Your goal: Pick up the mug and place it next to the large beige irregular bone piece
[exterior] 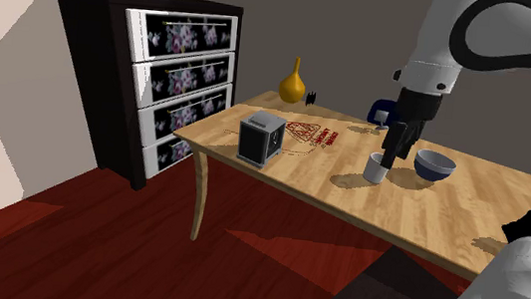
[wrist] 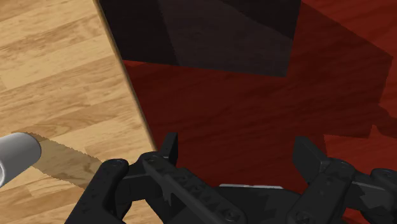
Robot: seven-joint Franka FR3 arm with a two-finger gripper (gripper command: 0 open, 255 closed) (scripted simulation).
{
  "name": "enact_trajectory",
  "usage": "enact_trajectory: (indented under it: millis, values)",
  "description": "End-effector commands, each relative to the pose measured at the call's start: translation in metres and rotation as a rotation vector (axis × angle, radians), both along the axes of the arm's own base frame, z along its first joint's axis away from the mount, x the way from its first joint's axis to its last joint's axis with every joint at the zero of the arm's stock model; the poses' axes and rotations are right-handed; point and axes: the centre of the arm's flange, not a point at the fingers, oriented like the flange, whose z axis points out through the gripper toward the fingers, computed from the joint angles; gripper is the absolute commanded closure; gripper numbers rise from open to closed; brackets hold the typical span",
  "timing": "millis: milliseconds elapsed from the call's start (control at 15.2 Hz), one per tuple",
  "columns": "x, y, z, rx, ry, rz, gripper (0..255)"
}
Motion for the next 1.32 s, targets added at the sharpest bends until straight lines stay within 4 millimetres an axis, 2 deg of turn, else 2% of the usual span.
enact_trajectory:
  millis: [0, 1254]
  values:
    - [0.000, 0.000, 0.000, 0.000, 0.000, 0.000, 0]
    - [0.097, -0.189, -0.112, -0.079, -0.008, 0.001, 0]
